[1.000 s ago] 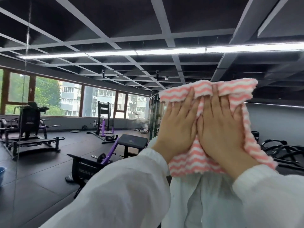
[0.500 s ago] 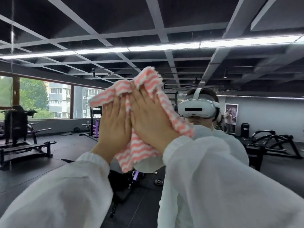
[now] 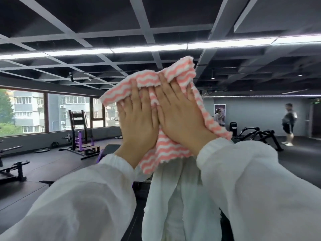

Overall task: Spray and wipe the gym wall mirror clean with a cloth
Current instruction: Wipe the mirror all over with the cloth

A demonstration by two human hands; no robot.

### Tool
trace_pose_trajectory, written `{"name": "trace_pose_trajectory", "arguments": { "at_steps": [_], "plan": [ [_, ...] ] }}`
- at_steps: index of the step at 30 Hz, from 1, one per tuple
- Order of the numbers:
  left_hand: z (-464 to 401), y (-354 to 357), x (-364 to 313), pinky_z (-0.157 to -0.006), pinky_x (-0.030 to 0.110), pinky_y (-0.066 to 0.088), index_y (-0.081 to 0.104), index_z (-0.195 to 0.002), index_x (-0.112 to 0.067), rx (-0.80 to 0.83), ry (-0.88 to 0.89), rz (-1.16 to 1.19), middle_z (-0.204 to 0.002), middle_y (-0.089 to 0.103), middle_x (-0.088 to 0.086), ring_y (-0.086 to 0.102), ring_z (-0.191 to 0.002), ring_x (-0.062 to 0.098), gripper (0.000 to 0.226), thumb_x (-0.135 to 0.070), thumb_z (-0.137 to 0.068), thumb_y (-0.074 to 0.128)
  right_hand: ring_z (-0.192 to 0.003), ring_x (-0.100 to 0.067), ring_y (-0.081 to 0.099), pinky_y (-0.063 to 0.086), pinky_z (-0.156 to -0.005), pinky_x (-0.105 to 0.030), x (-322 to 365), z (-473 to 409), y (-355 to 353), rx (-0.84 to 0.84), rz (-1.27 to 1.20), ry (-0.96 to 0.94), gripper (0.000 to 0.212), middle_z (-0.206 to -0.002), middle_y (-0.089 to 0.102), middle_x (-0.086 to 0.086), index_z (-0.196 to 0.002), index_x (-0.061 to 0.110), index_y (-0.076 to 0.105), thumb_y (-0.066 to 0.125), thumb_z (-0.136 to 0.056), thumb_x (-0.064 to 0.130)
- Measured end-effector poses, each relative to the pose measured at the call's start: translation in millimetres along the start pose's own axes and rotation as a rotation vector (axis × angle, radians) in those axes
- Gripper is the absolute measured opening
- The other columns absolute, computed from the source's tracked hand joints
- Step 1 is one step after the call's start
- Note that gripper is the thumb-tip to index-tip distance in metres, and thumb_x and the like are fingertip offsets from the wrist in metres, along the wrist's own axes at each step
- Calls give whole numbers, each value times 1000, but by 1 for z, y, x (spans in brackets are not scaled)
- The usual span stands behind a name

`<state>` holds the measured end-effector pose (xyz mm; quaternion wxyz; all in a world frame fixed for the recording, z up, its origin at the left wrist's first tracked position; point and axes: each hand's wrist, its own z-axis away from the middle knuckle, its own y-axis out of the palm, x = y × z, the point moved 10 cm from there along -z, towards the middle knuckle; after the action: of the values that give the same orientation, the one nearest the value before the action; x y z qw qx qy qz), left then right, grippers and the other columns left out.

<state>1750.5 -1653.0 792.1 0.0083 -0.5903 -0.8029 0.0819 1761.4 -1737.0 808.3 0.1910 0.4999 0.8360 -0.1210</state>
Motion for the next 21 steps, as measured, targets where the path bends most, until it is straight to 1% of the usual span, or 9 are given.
{"name": "trace_pose_trajectory", "arguments": {
  "at_steps": [2, 3, 5, 7, 8, 13, 16, 21],
  "plan": [
    [-12, 0, -25, -112, 50, 11, 27, -146, -3, -10, 77, -6, -154, 21, 20, 27, -139, 38, 58, -34, -98, 21, -146, -22, 10, -8, -116, -38, -24, 5, 14, 116, -71, 53, 59, -158, 14, -10, -151, 10, 17, 10, -97, 34],
    [-19, 0, -34, -113, 48, 8, 25, -147, -5, -8, 103, -5, -155, 19, 19, 24, -140, 36, 58, -34, -97, 20, -147, -22, 7, -5, -117, -40, -35, 5, 17, 139, -112, 86, 60, -159, 8, -8, -152, 12, 11, 6, -96, 35],
    [-29, 3, -56, -114, 48, 6, 23, -148, -6, -6, 141, 8, -156, 16, 18, 20, -142, 33, 59, -35, -97, 17, -147, -22, 7, 1, -119, -45, -59, 8, 20, 152, -152, 150, 61, -160, 5, -7, -152, 12, 7, 3, -96, 36],
    [-34, 5, -72, -114, 47, 5, 23, -148, -7, -16, 168, 2, -156, 16, 17, 20, -142, 32, 60, -35, -96, 16, -147, -22, 8, 10, -118, -48, -76, 11, 22, 152, -170, 203, 61, -160, 4, -7, -152, 13, 7, 3, -96, 36],
    [-35, 6, -78, -114, 46, 4, 23, -148, -7, -20, 176, -4, -156, 16, 17, 20, -142, 32, 59, -34, -96, 16, -147, -22, 9, 12, -118, -48, -82, 13, 22, 148, -175, 225, 61, -160, 5, -6, -152, 13, 7, 3, -96, 36],
    [-33, 7, -95, -114, 45, 7, 23, -148, -6, -64, 246, 5, -154, 21, 18, 24, -140, 31, 56, -31, -98, 21, -146, -21, 15, 11, -118, -47, -96, 23, 22, 116, -183, 277, 59, -159, 10, -7, -151, 12, 13, 8, -97, 36],
    [-23, 9, -106, -115, 46, 14, 22, -148, -7, -46, 280, 27, -155, 21, 16, 25, -141, 30, 56, -31, -98, 21, -145, -22, 17, 12, -117, -48, -102, 34, 21, 88, -210, 301, 57, -158, 14, -9, -150, 11, 16, 13, -98, 34],
    [-1, 14, -108, -112, 47, 19, 24, -147, -4, -4, 351, 48, -153, 25, 16, 28, -138, 30, 57, -30, -96, 24, -141, -27, 27, 18, -113, -49, -97, 52, 19, 50, -222, 297, 56, -155, 25, -12, -146, 6, 18, 21, -96, 31]
  ]
}}
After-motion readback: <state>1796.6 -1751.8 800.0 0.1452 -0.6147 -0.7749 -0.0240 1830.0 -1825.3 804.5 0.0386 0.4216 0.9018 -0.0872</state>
